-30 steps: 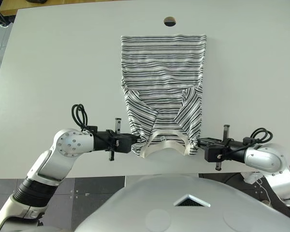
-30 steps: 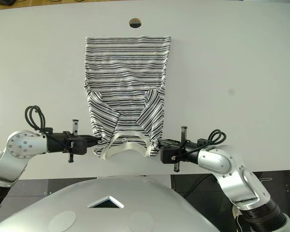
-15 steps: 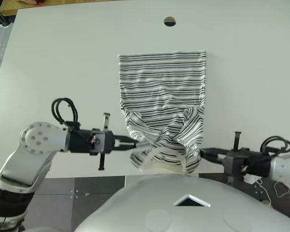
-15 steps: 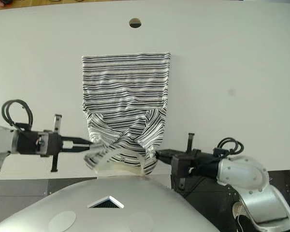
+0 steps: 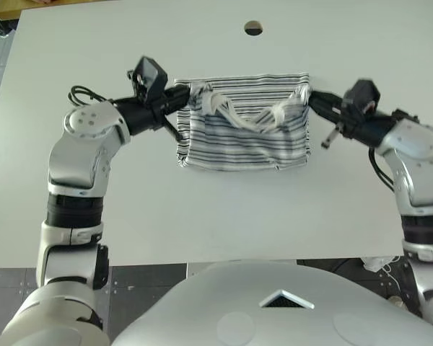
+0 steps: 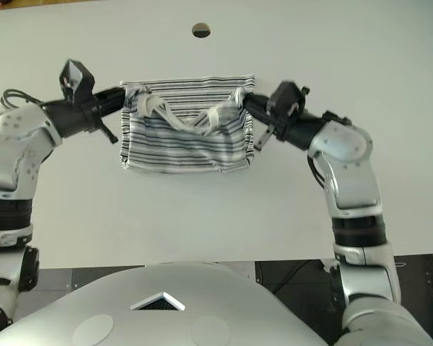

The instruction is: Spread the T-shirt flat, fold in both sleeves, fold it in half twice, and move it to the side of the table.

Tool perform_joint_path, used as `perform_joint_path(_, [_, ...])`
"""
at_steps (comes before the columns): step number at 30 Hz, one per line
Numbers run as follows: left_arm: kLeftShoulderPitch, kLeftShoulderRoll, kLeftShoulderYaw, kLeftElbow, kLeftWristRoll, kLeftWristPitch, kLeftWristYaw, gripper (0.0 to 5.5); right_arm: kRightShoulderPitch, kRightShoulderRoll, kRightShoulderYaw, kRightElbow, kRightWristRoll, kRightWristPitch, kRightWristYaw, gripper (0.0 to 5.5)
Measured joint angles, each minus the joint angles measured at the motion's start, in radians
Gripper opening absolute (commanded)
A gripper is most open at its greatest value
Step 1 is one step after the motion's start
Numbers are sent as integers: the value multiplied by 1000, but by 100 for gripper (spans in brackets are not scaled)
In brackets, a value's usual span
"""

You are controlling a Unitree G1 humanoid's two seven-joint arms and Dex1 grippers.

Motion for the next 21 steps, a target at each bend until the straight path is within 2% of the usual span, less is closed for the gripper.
perform_joint_path(1, [-20, -23, 2, 23, 0, 11, 18, 10, -40, 19, 7, 60, -21, 1, -22, 11])
perform_joint_path(3, [-57, -63, 4, 72, 3, 18, 46, 47, -110, 61, 18, 194, -62, -10, -65, 10])
perform_joint_path(6, [-109, -108, 0, 135, 24, 15, 69, 101, -184, 122, 28, 355, -79, -33, -72, 76])
perform_joint_path(9, [-111, -127, -31, 174, 83, -1, 96, 142, -205, 160, 66, 425, -103, -52, -59, 114])
perform_joint_path(12, [-121, -137, -41, 265, 177, -60, 182, 142, -232, 185, 59, 512, -141, -90, -134, 114])
perform_joint_path(17, [-161, -145, -19, 417, 308, -235, 346, 142, -279, 207, -14, 612, -185, -155, -318, 114])
perform_joint_path(21, [-143, -189, 11, 282, 231, -370, 277, 79, -278, 197, 7, 614, -229, -202, -302, 41])
